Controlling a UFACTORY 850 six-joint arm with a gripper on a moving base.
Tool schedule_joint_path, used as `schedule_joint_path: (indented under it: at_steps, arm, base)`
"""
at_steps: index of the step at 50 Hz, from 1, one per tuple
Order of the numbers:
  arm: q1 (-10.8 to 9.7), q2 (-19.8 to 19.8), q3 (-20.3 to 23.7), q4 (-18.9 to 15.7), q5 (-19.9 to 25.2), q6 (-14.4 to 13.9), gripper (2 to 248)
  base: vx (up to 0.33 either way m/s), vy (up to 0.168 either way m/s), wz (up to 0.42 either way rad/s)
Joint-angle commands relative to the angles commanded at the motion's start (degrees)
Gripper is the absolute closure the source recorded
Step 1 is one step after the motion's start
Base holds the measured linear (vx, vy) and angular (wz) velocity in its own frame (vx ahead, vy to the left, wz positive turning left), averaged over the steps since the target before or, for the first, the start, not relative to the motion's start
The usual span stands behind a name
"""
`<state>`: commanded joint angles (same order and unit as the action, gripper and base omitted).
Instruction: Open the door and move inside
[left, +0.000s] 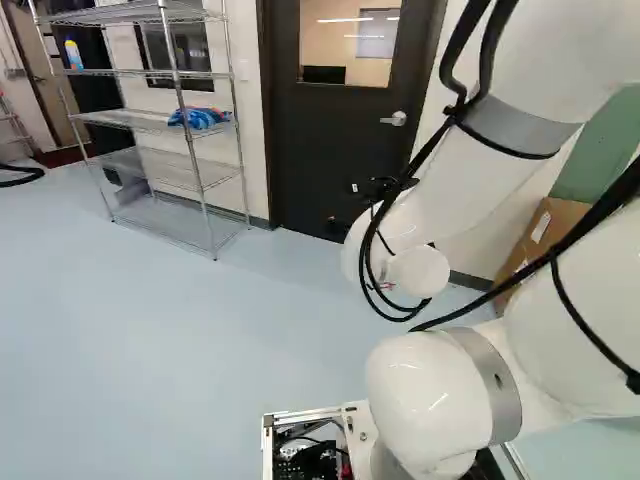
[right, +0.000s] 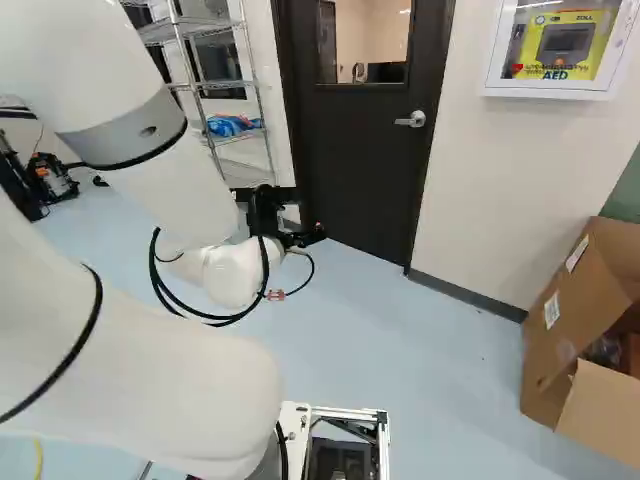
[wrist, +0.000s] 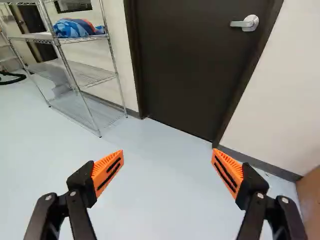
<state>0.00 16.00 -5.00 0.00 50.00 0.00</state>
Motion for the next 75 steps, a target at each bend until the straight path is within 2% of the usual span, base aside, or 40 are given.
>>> schedule_joint_path:
  at_steps: [59, 75]
  arm:
    - [0.0, 0.0, 0.0, 0.0, 0.0, 0.0, 3]
    - [0.0, 0.0, 0.0, 0.0, 0.0, 0.0, 3]
  base:
    - [0.184, 0.015, -0.018]
    - [0.193, 0.015, -0.165]
